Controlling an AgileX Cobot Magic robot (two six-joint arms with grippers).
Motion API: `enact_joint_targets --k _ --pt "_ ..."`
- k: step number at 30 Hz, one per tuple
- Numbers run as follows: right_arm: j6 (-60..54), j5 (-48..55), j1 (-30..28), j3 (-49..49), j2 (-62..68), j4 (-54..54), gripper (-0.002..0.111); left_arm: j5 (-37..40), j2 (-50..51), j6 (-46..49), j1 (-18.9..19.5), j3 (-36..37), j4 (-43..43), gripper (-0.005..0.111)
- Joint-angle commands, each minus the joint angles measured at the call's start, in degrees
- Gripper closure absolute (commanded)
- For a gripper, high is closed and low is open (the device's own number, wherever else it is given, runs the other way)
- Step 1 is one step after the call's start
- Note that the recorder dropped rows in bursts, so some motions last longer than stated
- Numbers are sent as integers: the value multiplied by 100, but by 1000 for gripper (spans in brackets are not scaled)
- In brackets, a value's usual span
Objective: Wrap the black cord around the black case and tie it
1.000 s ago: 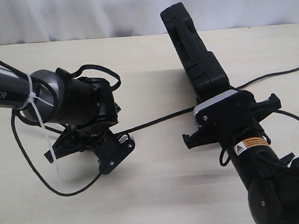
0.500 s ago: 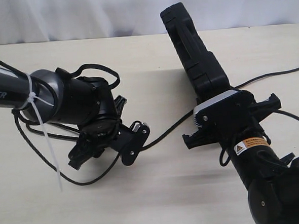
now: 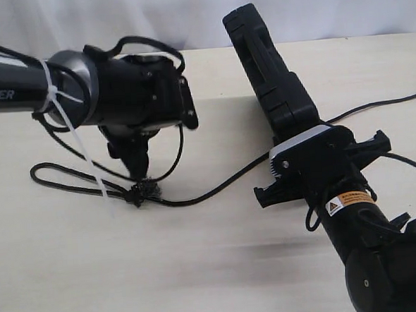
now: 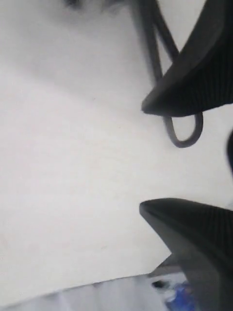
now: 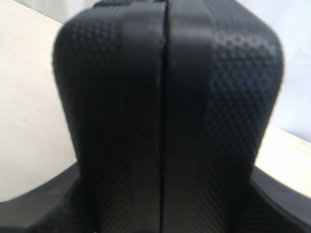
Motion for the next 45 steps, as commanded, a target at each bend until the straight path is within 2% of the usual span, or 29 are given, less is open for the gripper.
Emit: enact_joint_targets --k 1,6,11,15,18,23,32,37,39,43,45 --pt "124 689 -34 37 32 87 104 688 -35 -1563 30 -569 -883 56" --pt "124 712 -34 37 32 87 104 890 -35 -1563 522 -767 -2842 56" --pt "124 769 -34 37 32 87 104 567 -35 -1550 1335 -716 -4940 56" --pt "124 803 -34 37 32 87 104 -162 -35 -1585 1493 -251 -5679 56" --pt "124 807 -34 37 32 40 104 -1036 -35 -1777 1480 234 -5841 56" --pt "124 807 -34 37 32 40 104 -1874 -35 -2687 1550 682 -5699 56" --pt "138 839 -34 37 32 -85 104 -2225 -35 -2932 1550 1101 -5735 56" --pt "138 922 -34 37 32 -85 104 -3007 -35 -2981 1550 1367 -5745 56" --pt "138 937 -34 37 32 -85 104 -3220 -35 -2734 1550 1381 -5717 56" --pt "138 937 -34 37 32 -85 104 -3557 -35 -1346 1550 1381 -5713 56" --pt "138 937 -34 37 32 -85 104 -3695 -35 2 1550 1368 -5713 56"
